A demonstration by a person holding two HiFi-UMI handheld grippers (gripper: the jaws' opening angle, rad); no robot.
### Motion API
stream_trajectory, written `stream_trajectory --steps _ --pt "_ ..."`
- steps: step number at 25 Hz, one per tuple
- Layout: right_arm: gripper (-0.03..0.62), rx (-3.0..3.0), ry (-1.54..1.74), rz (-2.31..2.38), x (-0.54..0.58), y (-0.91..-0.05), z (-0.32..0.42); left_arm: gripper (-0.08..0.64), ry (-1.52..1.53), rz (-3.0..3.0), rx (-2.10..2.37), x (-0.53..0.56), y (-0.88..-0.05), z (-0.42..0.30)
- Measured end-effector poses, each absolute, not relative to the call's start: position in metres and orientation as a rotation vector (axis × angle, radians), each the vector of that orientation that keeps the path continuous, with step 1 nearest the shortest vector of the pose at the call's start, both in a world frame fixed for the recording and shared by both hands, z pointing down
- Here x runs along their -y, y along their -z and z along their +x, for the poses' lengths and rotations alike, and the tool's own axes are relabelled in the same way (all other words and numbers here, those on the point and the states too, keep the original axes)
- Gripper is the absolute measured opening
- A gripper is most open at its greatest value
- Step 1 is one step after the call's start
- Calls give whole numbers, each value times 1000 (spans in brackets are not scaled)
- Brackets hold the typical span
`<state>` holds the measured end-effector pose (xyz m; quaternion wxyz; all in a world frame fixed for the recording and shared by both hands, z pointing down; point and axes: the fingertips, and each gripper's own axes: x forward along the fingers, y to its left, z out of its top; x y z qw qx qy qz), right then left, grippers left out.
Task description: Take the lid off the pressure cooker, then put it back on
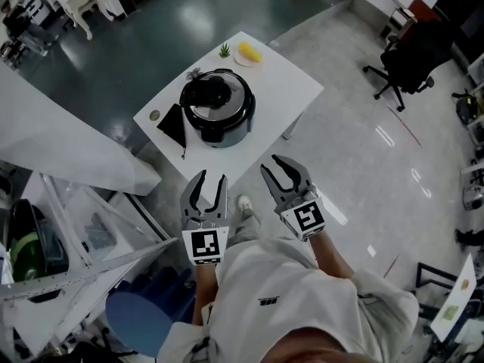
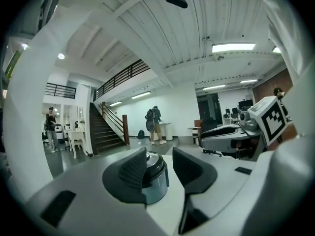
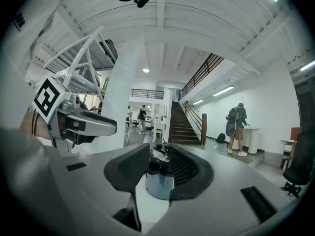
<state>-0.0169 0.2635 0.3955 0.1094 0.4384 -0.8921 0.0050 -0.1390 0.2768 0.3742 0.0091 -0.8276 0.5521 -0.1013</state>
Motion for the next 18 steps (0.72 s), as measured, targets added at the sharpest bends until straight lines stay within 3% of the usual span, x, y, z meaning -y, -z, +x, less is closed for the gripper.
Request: stream_trajectory --steps 18 --pt "114 2628 -31 1284 -115 -409 -37 195 377 -2677 -1712 -124 -396 -153"
